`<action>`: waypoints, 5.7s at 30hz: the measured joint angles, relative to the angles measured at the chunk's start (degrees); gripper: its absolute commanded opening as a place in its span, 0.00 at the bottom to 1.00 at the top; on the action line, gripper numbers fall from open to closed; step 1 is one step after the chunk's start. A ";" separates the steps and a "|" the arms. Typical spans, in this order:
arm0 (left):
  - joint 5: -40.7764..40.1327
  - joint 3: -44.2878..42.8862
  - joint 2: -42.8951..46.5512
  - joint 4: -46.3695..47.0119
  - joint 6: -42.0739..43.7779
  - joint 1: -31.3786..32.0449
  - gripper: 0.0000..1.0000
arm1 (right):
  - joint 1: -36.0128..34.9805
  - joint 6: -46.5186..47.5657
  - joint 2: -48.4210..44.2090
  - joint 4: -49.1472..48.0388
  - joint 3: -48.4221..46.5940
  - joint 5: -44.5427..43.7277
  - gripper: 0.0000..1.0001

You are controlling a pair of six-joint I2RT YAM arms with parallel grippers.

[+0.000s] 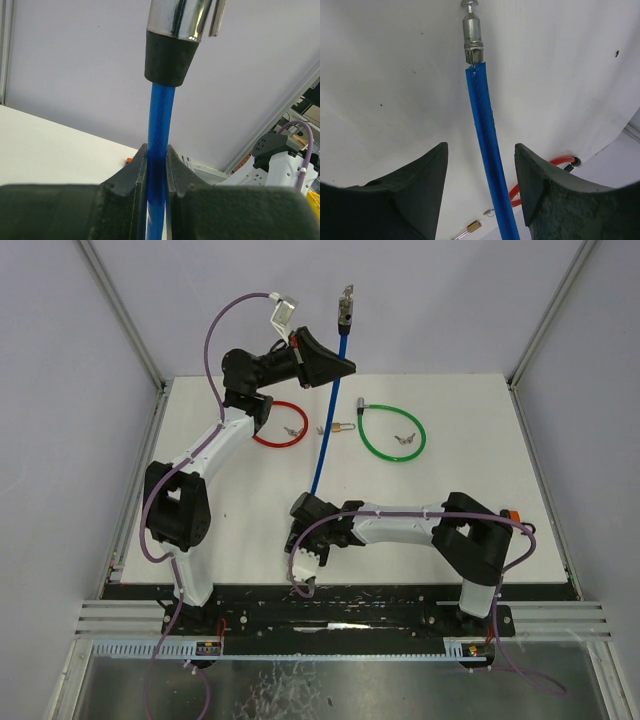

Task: Lock with the key
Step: Lock the lock at the center of the board.

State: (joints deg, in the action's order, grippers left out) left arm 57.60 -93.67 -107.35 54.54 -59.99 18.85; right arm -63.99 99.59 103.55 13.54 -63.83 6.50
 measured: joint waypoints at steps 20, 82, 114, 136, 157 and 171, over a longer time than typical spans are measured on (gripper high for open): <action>-1.36 5.86 3.15 1.20 2.99 -3.30 0.00 | 2.40 -18.78 -2.58 17.55 -11.89 16.24 0.00; -8.87 28.11 24.30 -36.70 56.06 5.81 0.00 | 54.18 -129.07 -22.01 -39.47 -0.09 74.64 0.00; -10.56 25.05 23.41 -42.21 58.95 6.62 0.00 | 54.86 -149.76 -18.78 -64.94 4.59 75.34 0.00; -12.20 23.06 23.41 -48.59 63.76 6.62 0.00 | 54.60 -155.80 -17.51 -72.43 4.87 76.13 0.00; -10.78 23.06 23.58 -48.85 65.31 6.62 0.00 | 54.60 -156.17 -16.96 -72.52 4.90 76.15 0.00; -15.21 22.21 23.65 -57.68 77.75 8.55 0.00 | 54.64 -156.15 -15.28 -71.82 4.87 79.19 0.00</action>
State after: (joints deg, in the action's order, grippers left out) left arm 42.39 -71.46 -83.70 -3.14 17.76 27.40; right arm -9.34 -56.55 88.27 -58.28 -58.96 85.69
